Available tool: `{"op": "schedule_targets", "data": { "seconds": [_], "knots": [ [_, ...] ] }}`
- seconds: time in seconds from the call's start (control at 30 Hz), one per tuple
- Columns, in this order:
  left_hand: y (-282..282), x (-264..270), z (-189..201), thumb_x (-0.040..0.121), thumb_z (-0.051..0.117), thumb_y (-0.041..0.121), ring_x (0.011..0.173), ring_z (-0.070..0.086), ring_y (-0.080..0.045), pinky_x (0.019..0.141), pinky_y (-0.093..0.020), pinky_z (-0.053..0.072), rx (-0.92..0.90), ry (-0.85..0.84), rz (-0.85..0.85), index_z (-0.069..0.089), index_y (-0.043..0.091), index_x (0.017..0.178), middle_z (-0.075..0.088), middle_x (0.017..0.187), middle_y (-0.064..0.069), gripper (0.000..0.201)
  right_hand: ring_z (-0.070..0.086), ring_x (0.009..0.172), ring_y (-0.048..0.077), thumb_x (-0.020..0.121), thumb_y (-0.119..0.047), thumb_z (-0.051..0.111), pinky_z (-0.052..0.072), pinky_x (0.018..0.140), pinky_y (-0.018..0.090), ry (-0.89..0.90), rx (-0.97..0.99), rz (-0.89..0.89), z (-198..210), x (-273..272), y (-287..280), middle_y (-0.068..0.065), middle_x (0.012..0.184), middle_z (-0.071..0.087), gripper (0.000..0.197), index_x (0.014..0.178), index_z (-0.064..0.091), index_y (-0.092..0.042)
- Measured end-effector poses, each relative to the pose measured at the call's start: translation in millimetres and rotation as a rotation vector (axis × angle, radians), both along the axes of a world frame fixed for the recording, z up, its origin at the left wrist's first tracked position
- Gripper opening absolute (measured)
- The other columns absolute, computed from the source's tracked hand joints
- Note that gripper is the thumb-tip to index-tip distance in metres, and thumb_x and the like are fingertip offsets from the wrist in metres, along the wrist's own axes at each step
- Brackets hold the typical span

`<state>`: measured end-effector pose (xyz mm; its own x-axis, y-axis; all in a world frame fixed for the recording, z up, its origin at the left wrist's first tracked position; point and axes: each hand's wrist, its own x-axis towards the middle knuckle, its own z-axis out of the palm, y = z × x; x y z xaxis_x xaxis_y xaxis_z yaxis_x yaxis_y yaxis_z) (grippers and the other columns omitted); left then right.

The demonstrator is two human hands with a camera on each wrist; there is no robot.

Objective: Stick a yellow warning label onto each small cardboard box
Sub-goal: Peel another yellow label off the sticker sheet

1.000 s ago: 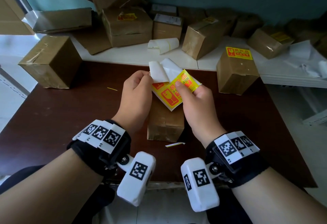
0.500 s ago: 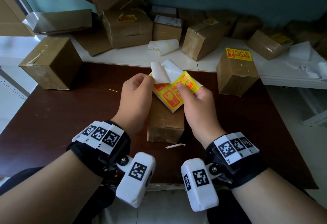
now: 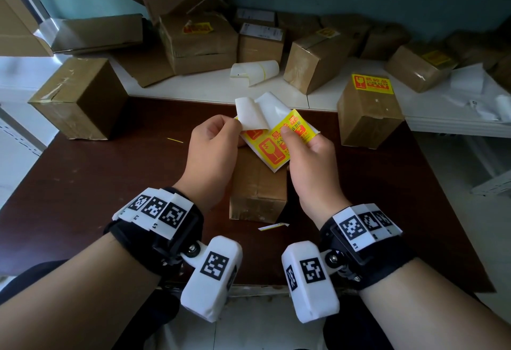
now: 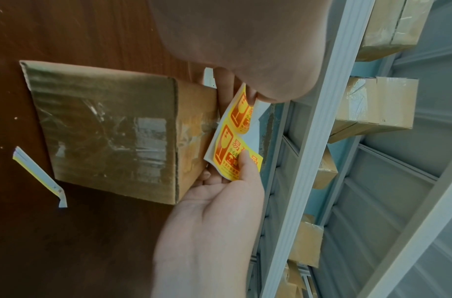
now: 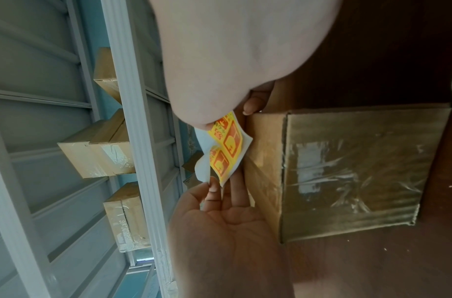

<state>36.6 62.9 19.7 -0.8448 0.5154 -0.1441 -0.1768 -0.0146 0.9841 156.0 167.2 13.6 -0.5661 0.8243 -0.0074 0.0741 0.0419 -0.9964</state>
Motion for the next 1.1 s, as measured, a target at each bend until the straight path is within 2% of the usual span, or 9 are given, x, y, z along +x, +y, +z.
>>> {"op": "schedule_targets", "data": {
  "seconds": [0.1, 0.23, 0.4, 0.5, 0.57, 0.63, 0.8, 0.97, 1.1],
  "knots": [
    [0.4, 2.8, 2.7, 0.083, 0.058, 0.025, 0.11, 0.076, -0.05, 0.104, -0.071, 0.055, 0.01, 0.004, -0.001, 0.072, 0.012, 0.078, 0.078, 0.103, -0.031, 0.02, 0.08, 0.086, 0.006, 0.112, -0.027, 0.063, 0.065, 0.083, 0.036, 0.01, -0.019, -0.039, -3.0, -1.6, 1.5, -0.015, 0.086, 0.082, 0.026, 0.089, 0.076, -0.026],
    [1.3, 4.6, 2.8, 0.086, 0.056, 0.023, 0.103, 0.082, -0.037, 0.093, -0.058, 0.062, 0.021, 0.001, -0.013, 0.069, 0.019, 0.071, 0.082, 0.094, -0.021, 0.021, 0.073, 0.072, -0.005, 0.113, -0.028, 0.061, 0.052, 0.061, 0.016, -0.002, 0.004, -0.074, -1.8, -2.1, 1.2, -0.023, 0.075, 0.077, 0.026, 0.089, 0.072, -0.025],
    [1.4, 4.3, 3.6, 0.088, 0.055, 0.023, 0.102, 0.082, -0.035, 0.08, -0.044, 0.056, 0.011, 0.016, -0.001, 0.068, 0.025, 0.062, 0.081, 0.089, -0.015, 0.029, 0.072, 0.07, -0.007, 0.113, -0.031, 0.061, 0.05, 0.057, 0.013, -0.02, 0.012, -0.083, -1.6, -1.6, 1.4, -0.024, 0.072, 0.075, 0.026, 0.09, 0.07, -0.024],
    [0.7, 5.1, 4.0, 0.091, 0.055, 0.021, 0.104, 0.083, -0.031, 0.09, -0.054, 0.062, 0.018, 0.018, -0.015, 0.067, 0.019, 0.072, 0.082, 0.094, -0.017, 0.023, 0.07, 0.066, -0.006, 0.113, -0.032, 0.06, 0.05, 0.056, 0.016, -0.031, 0.02, -0.111, -2.6, -2.9, 1.9, -0.013, 0.073, 0.074, 0.028, 0.088, 0.068, -0.022],
    [-0.1, 5.7, 5.0, 0.092, 0.055, 0.021, 0.105, 0.083, -0.028, 0.102, -0.064, 0.06, 0.022, 0.011, -0.029, 0.067, 0.014, 0.078, 0.083, 0.097, -0.017, 0.02, 0.068, 0.065, -0.007, 0.114, -0.033, 0.058, 0.05, 0.057, 0.017, -0.034, 0.012, -0.121, -2.3, -3.2, 1.7, -0.01, 0.079, 0.072, 0.029, 0.088, 0.066, -0.023],
    [-0.6, 6.1, 5.8, 0.09, 0.055, 0.024, 0.106, 0.083, -0.028, 0.103, -0.07, 0.057, 0.018, 0.004, -0.037, 0.067, 0.012, 0.083, 0.083, 0.1, -0.019, 0.019, 0.068, 0.065, -0.008, 0.115, -0.034, 0.055, 0.05, 0.061, 0.019, -0.038, 0.008, -0.127, -2.1, -3.1, 1.9, -0.01, 0.083, 0.072, 0.03, 0.089, 0.065, -0.024],
    [-1.8, 6.5, 7.1, 0.087, 0.054, 0.028, 0.108, 0.081, -0.033, 0.093, -0.055, 0.059, -0.019, 0.007, -0.024, 0.07, 0.014, 0.082, 0.084, 0.097, -0.016, 0.022, 0.069, 0.068, -0.007, 0.116, -0.037, 0.052, 0.052, 0.069, 0.027, -0.036, -0.006, -0.136, -2.8, -4.8, 1.5, -0.008, 0.087, 0.073, 0.03, 0.092, 0.065, -0.024],
    [-4.9, 9.3, 12.5, 0.088, 0.051, 0.026, 0.107, 0.082, -0.027, 0.103, -0.071, 0.058, -0.013, -0.019, -0.041, 0.069, -0.007, 0.106, 0.083, 0.102, -0.018, 0.042, 0.07, 0.075, 0.0, 0.116, -0.039, 0.051, 0.053, 0.073, 0.032, -0.038, -0.023, -0.148, -5.1, -5.2, 2.4, -0.006, 0.092, 0.074, 0.029, 0.096, 0.065, -0.024],
    [-4.2, 10.1, 13.6, 0.086, 0.05, 0.026, 0.104, 0.083, -0.024, 0.103, -0.068, 0.058, -0.014, -0.009, -0.04, 0.07, 0.006, 0.088, 0.081, 0.1, -0.018, 0.028, 0.068, 0.067, -0.008, 0.116, -0.038, 0.051, 0.055, 0.075, 0.034, -0.029, -0.041, -0.153, -3.3, -4.4, 2.2, -0.009, 0.089, 0.072, 0.029, 0.093, 0.064, -0.026]
  ]
}}
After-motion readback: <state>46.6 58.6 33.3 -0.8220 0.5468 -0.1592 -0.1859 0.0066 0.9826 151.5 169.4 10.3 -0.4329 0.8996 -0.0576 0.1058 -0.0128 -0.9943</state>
